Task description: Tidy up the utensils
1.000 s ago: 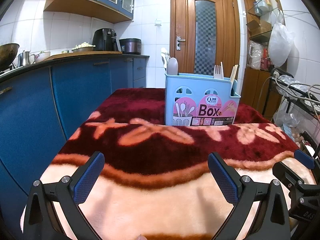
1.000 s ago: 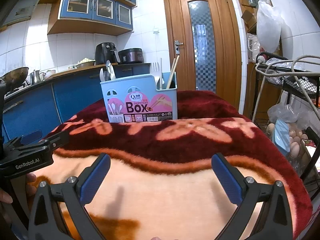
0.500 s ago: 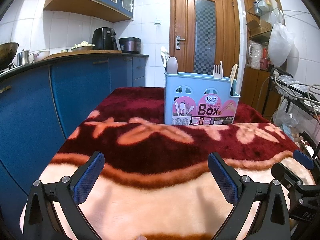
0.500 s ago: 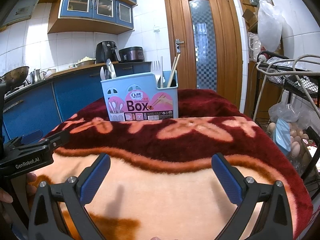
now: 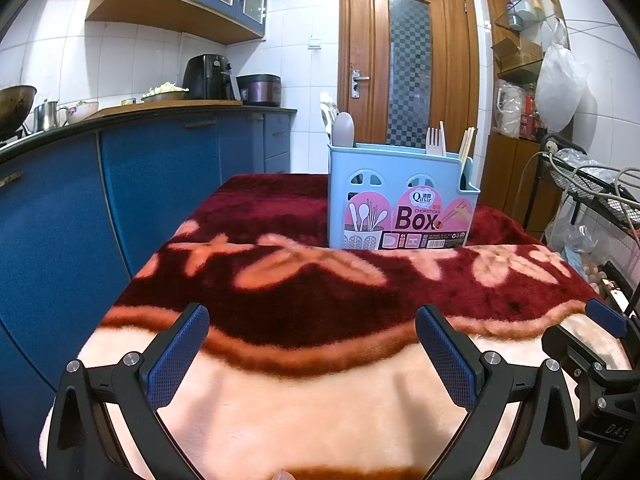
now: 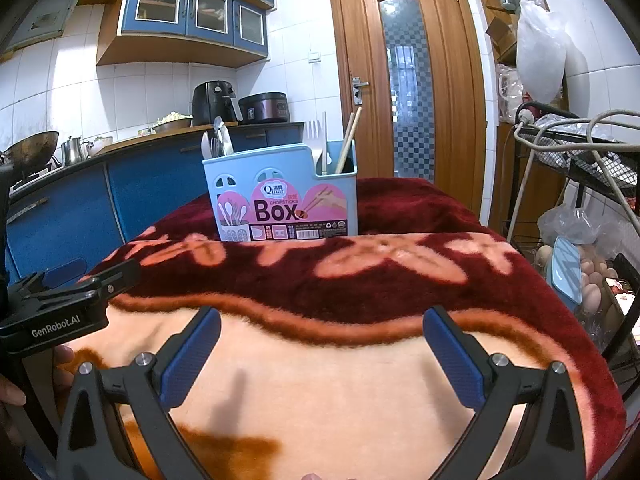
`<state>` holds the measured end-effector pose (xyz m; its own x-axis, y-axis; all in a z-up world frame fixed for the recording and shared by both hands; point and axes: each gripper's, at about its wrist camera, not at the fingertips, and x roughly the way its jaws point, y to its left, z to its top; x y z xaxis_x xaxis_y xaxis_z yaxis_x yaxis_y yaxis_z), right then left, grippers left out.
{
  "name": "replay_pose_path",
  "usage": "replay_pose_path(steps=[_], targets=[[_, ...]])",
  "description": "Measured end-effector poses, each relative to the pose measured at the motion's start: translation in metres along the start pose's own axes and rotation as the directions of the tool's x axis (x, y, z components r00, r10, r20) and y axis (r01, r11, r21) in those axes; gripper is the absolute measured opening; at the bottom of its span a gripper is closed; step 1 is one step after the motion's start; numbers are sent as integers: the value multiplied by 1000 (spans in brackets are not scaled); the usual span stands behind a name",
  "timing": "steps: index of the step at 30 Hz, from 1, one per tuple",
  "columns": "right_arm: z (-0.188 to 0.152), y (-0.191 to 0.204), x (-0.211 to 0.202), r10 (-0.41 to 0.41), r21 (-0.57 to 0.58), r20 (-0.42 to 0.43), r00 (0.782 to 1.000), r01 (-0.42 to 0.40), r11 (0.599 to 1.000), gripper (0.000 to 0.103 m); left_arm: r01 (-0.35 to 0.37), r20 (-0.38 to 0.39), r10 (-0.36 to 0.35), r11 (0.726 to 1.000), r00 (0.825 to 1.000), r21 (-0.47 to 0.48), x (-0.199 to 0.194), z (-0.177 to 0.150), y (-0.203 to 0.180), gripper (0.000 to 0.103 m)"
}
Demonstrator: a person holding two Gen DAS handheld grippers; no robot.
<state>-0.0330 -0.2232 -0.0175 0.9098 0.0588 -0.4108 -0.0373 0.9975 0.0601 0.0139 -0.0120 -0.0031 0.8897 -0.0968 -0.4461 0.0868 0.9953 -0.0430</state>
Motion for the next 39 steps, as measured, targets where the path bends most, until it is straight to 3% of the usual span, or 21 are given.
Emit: replay_pose_path(steps=[39], targets=[[2, -2, 1, 7, 10, -6, 1000, -7, 1000, 103, 6, -9, -6, 1000, 1000, 1, 3, -1, 2, 102]])
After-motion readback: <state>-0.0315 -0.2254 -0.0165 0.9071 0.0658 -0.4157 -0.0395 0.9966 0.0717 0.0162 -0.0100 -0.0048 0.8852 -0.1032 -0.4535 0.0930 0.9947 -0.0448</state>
